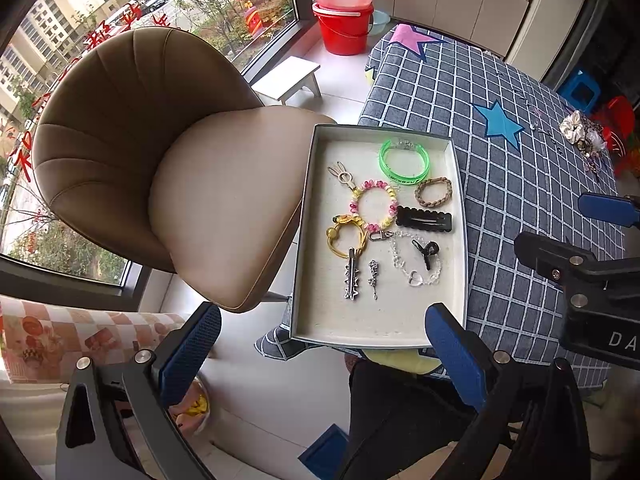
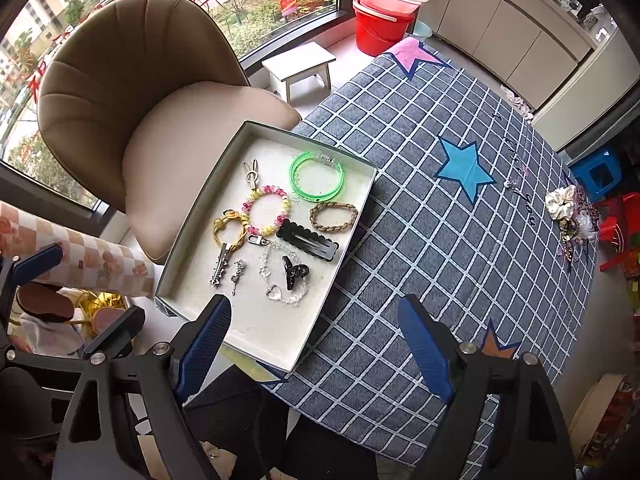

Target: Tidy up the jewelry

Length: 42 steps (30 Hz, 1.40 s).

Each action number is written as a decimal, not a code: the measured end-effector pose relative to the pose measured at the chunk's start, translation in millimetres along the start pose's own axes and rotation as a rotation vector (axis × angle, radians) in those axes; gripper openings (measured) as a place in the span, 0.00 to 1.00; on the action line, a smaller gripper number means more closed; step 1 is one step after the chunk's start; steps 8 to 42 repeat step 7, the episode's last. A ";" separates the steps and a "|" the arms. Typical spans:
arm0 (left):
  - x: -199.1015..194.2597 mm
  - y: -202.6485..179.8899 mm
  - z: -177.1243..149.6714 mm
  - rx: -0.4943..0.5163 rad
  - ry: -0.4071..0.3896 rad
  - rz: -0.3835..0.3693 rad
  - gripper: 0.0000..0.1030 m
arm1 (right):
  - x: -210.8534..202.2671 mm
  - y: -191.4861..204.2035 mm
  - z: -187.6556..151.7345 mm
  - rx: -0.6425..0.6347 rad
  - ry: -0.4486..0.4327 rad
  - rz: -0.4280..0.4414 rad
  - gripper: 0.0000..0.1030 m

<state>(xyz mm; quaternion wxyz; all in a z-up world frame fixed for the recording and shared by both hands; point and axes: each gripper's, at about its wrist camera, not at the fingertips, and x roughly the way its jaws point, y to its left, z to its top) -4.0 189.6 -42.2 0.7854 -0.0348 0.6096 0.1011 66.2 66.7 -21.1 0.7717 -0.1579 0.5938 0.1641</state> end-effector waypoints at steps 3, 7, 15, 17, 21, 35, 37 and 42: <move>-0.8 1.6 0.7 -0.002 -0.011 -0.004 1.00 | -0.1 0.6 0.7 0.002 0.001 0.000 0.85; -0.7 1.2 1.7 0.007 -0.015 0.000 1.00 | 1.1 3.8 1.8 -0.003 0.003 0.004 0.85; -0.7 1.2 1.7 0.007 -0.015 0.000 1.00 | 1.1 3.8 1.8 -0.003 0.003 0.004 0.85; -0.7 1.2 1.7 0.007 -0.015 0.000 1.00 | 1.1 3.8 1.8 -0.003 0.003 0.004 0.85; -0.7 1.2 1.7 0.007 -0.015 0.000 1.00 | 1.1 3.8 1.8 -0.003 0.003 0.004 0.85; -0.7 1.2 1.7 0.007 -0.015 0.000 1.00 | 1.1 3.8 1.8 -0.003 0.003 0.004 0.85; -0.7 1.2 1.7 0.007 -0.015 0.000 1.00 | 1.1 3.8 1.8 -0.003 0.003 0.004 0.85; -0.7 1.2 1.7 0.007 -0.015 0.000 1.00 | 1.1 3.8 1.8 -0.003 0.003 0.004 0.85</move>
